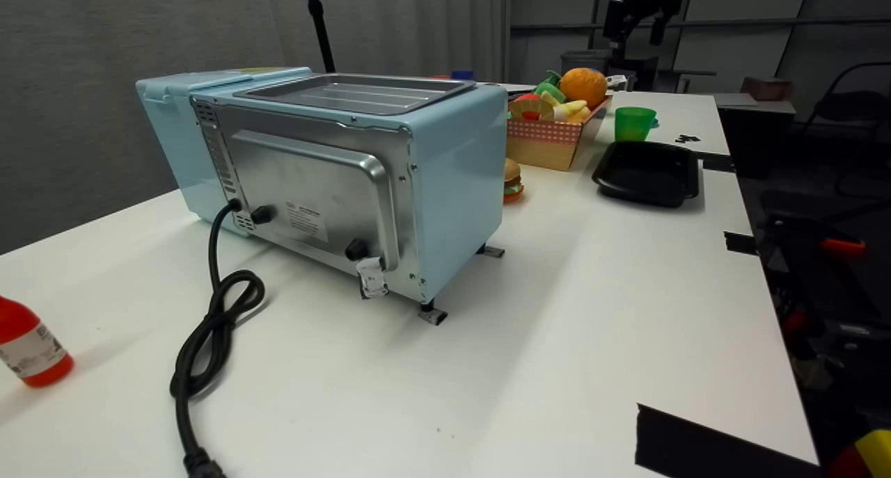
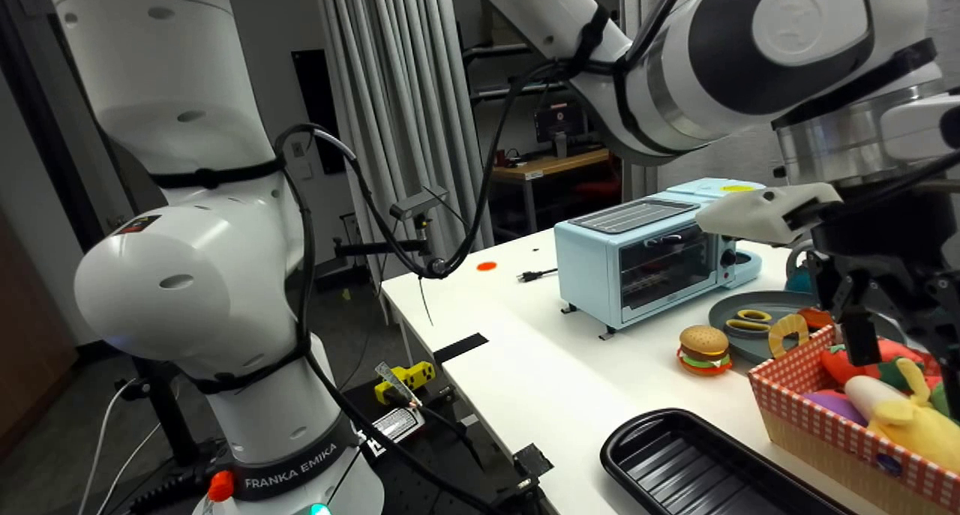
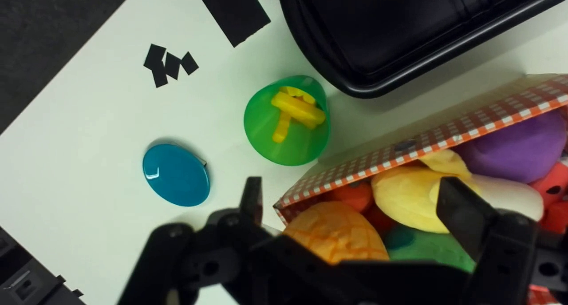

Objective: Pour the contents of the green cup into the brown box

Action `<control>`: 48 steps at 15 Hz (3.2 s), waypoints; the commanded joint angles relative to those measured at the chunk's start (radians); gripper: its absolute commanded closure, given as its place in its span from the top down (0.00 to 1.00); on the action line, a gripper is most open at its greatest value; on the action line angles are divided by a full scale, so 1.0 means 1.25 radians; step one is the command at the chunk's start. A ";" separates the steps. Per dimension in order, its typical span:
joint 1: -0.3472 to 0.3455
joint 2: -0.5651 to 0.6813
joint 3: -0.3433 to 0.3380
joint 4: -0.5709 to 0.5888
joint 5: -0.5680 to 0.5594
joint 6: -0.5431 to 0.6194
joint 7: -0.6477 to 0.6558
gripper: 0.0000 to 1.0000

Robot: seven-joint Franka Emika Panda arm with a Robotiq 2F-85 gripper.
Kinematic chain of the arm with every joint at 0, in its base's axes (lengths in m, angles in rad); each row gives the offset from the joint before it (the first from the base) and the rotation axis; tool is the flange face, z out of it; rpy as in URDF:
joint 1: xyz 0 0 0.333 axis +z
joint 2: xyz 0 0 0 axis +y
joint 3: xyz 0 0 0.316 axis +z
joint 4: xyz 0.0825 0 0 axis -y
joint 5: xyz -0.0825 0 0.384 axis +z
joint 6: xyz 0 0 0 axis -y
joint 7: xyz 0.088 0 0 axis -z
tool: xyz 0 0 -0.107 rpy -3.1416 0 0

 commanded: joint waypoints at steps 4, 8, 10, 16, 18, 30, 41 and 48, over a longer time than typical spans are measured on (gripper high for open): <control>0.013 0.022 -0.037 0.008 0.003 -0.001 -0.022 1.00; 0.015 0.025 -0.039 0.008 0.003 -0.001 -0.022 1.00; 0.015 0.025 -0.039 0.008 0.003 -0.001 -0.022 1.00; 0.023 0.020 -0.038 -0.018 -0.029 0.053 -0.002 1.00; 0.028 0.031 -0.037 -0.020 -0.027 0.073 -0.001 1.00; 0.021 0.149 -0.054 0.069 0.044 0.054 -0.055 1.00; 0.011 0.274 -0.083 0.162 0.110 0.021 -0.102 1.00; 0.002 0.298 -0.103 0.170 0.103 0.006 -0.131 1.00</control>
